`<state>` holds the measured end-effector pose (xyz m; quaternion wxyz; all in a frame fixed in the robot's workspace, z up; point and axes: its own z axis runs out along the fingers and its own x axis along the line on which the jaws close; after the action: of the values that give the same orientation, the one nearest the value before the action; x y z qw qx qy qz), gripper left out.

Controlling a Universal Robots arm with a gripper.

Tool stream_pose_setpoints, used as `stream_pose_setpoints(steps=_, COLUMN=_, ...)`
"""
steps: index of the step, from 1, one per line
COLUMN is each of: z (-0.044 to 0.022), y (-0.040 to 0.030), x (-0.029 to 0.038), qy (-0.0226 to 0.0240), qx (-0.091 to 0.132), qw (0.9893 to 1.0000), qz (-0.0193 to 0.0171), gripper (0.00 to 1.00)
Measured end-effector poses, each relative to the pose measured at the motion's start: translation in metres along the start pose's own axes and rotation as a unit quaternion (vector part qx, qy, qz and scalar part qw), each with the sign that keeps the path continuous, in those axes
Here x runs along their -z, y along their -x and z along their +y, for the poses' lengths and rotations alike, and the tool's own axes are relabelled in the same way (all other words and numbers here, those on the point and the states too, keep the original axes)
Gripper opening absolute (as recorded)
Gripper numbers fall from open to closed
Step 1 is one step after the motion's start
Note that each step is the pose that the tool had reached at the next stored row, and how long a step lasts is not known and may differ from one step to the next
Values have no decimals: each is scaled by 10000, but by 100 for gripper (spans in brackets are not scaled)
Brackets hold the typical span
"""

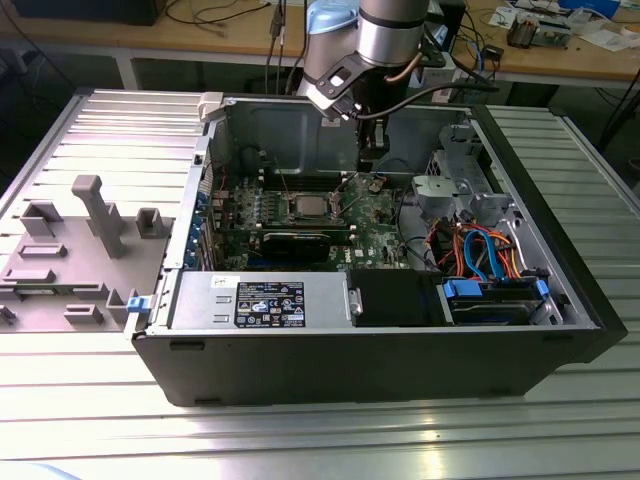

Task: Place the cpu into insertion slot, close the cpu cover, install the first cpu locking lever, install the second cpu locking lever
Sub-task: 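Close the cpu cover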

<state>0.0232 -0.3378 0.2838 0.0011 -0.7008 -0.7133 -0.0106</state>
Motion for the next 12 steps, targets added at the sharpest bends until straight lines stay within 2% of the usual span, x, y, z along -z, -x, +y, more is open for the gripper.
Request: stream_pose_setpoints(steps=12, z=12, y=0, x=0, qy=0, qx=0, qw=10000, qz=0, gripper=11)
